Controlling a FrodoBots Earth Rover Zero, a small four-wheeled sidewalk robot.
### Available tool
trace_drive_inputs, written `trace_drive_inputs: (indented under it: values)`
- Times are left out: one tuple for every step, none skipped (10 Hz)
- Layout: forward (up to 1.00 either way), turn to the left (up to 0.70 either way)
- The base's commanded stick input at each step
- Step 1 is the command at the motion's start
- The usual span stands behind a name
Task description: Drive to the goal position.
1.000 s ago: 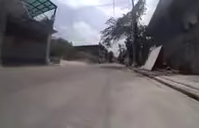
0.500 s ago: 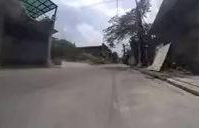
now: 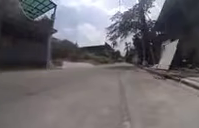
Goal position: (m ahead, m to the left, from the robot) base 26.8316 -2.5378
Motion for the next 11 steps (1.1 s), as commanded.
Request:
trace_drive_inputs:
  values:
    - [1.00, -0.40]
    - [1.00, -0.40]
    - [1.00, -0.40]
    - [1.00, -0.40]
    - [1.00, -0.38]
    - [1.00, -0.22]
    - [1.00, 0.00]
    - [1.00, 0.00]
    - [1.00, 0.00]
    - [1.00, 0.00]
    - [1.00, 0.00]
